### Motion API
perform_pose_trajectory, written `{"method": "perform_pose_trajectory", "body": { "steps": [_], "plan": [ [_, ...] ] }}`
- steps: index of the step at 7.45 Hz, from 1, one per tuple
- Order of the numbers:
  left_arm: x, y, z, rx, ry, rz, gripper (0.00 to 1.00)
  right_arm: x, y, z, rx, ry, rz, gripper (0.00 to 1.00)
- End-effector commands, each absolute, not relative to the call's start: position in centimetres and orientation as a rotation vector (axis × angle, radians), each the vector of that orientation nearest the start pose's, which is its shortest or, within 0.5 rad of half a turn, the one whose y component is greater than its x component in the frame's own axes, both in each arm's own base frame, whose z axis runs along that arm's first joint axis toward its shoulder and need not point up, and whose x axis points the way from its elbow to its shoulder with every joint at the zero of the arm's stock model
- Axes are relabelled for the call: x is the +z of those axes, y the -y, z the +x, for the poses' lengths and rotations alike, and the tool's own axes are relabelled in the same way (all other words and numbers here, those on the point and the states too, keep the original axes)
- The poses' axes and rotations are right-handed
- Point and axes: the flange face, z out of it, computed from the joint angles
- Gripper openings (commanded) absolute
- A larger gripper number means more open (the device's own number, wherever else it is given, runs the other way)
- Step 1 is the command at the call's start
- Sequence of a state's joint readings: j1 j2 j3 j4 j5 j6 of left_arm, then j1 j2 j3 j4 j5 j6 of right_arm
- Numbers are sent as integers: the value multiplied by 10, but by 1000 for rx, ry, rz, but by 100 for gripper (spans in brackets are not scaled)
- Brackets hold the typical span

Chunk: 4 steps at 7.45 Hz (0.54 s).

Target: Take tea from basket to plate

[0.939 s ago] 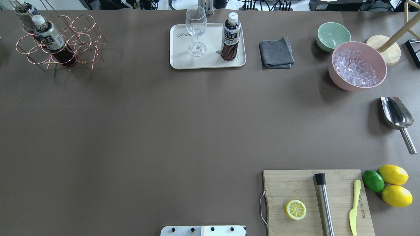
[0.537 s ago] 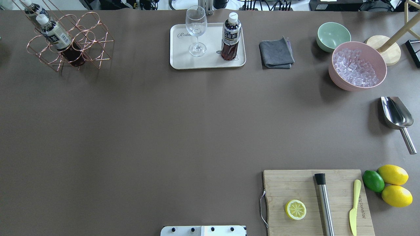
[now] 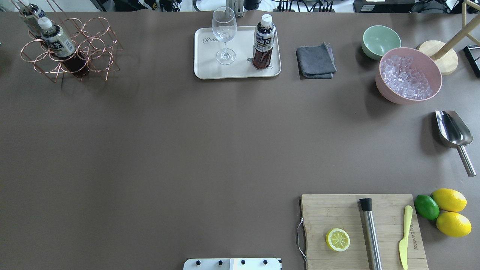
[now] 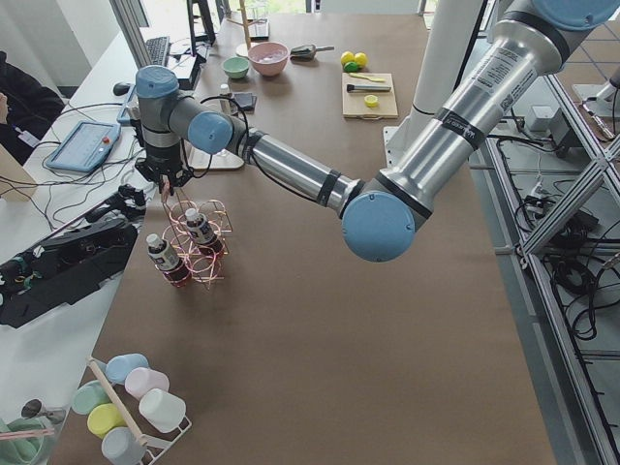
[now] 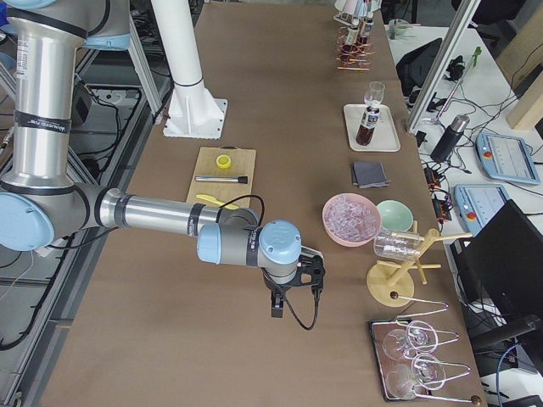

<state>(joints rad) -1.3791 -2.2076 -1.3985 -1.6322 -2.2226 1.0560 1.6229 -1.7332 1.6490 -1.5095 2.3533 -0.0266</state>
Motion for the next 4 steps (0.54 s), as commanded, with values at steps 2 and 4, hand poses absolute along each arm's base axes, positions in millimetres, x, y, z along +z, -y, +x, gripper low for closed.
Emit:
{"method": "perform_pose_trajectory", "body": {
  "steps": [2,4],
  "plan": [
    [348,730,67,1327,-402,782,0,693,413,86,122,806,-53,100],
    [347,730,67,1319,-404,780,0,688,416,87,104,806,-32,100]
  ]
}}
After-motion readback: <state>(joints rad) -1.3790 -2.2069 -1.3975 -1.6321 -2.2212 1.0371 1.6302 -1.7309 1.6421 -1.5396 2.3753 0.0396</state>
